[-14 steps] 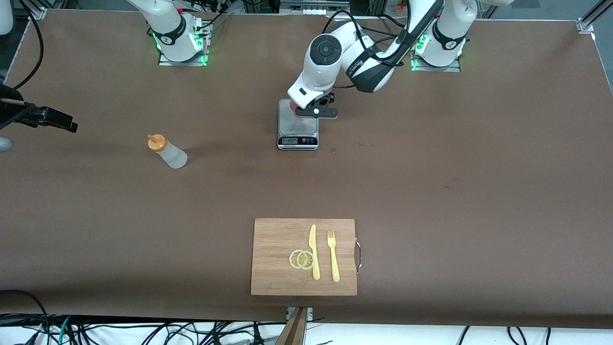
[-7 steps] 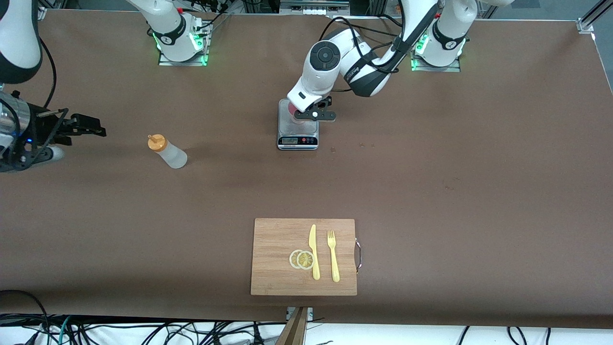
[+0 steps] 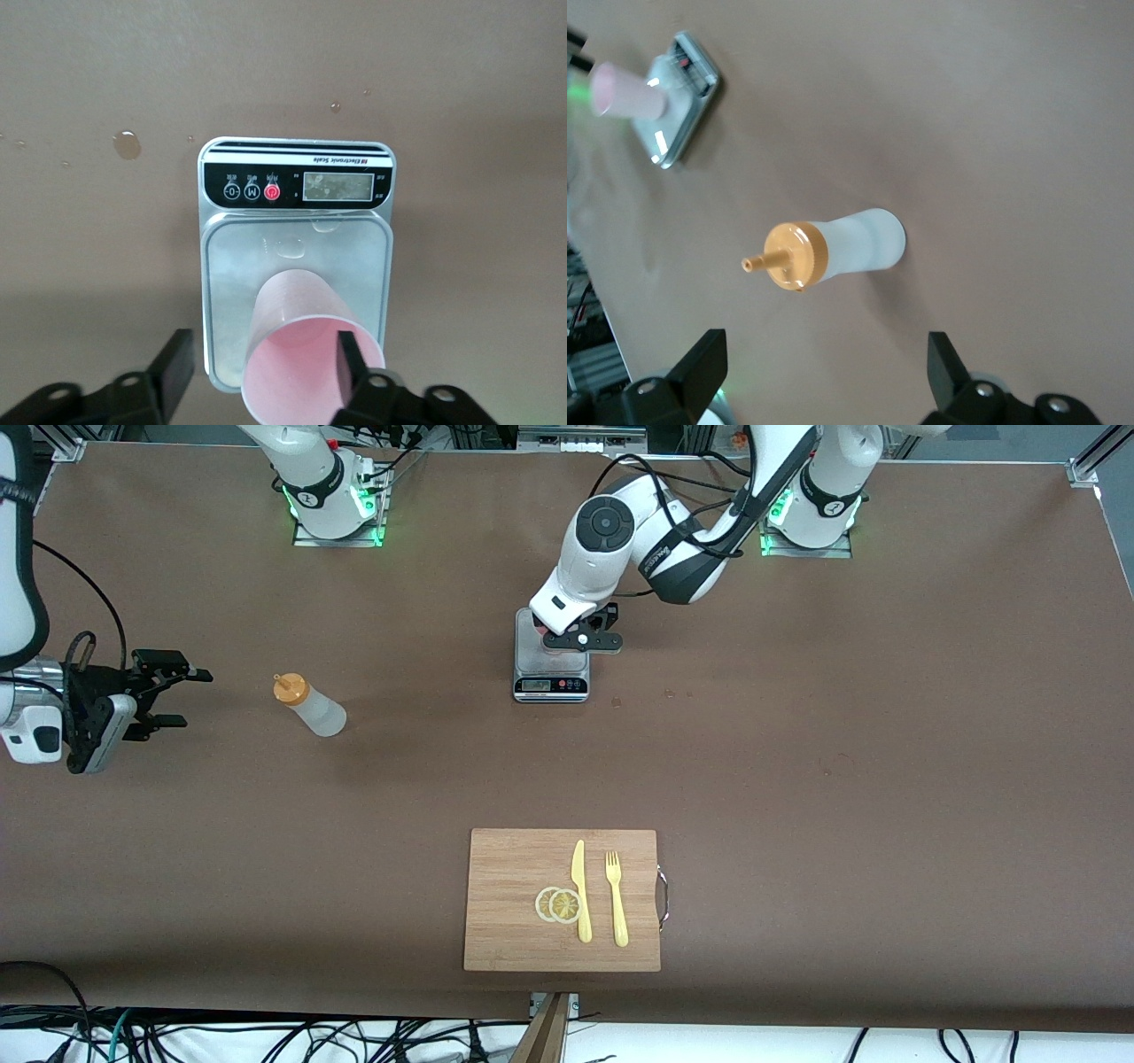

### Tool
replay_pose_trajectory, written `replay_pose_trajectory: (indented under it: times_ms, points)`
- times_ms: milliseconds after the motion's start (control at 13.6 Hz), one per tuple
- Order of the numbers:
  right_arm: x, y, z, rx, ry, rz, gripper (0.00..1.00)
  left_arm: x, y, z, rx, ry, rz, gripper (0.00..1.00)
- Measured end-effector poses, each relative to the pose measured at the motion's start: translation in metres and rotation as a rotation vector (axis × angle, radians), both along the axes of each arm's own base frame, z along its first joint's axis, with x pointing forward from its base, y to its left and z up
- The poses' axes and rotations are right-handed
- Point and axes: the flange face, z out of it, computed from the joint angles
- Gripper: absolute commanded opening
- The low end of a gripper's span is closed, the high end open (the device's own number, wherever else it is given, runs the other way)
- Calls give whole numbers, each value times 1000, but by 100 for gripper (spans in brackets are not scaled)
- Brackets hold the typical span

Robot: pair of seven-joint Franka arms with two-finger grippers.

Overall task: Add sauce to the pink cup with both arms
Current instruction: 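Release the cup and withdraw the left gripper while the right gripper grasps the bottle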

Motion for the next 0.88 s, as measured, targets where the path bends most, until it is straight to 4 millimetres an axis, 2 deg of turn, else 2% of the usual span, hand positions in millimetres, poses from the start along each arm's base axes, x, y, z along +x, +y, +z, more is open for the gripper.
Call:
replay_pose_trajectory:
  times_ms: [147,220,367,514,661,881]
  points:
    - [-3,-11,-44,177,-70,95,100,24,6,42,17,8,16,100]
    - [-3,-14,-69,266,-119,148,100,43,15,69,23,3,38,100]
    - [-7,-22,-120,408,-209,233,100,88,52,123,39,-23,115,100]
    - [-13,-25,-159,520,-308,317,100,126,104,164,58,-37,165,100]
    - [-21,-19,-188,622,-392,384,100,156,161,190,74,-36,137,100]
    - [-35,-12,-204,743,-489,474,100,197,259,217,95,-45,124,100]
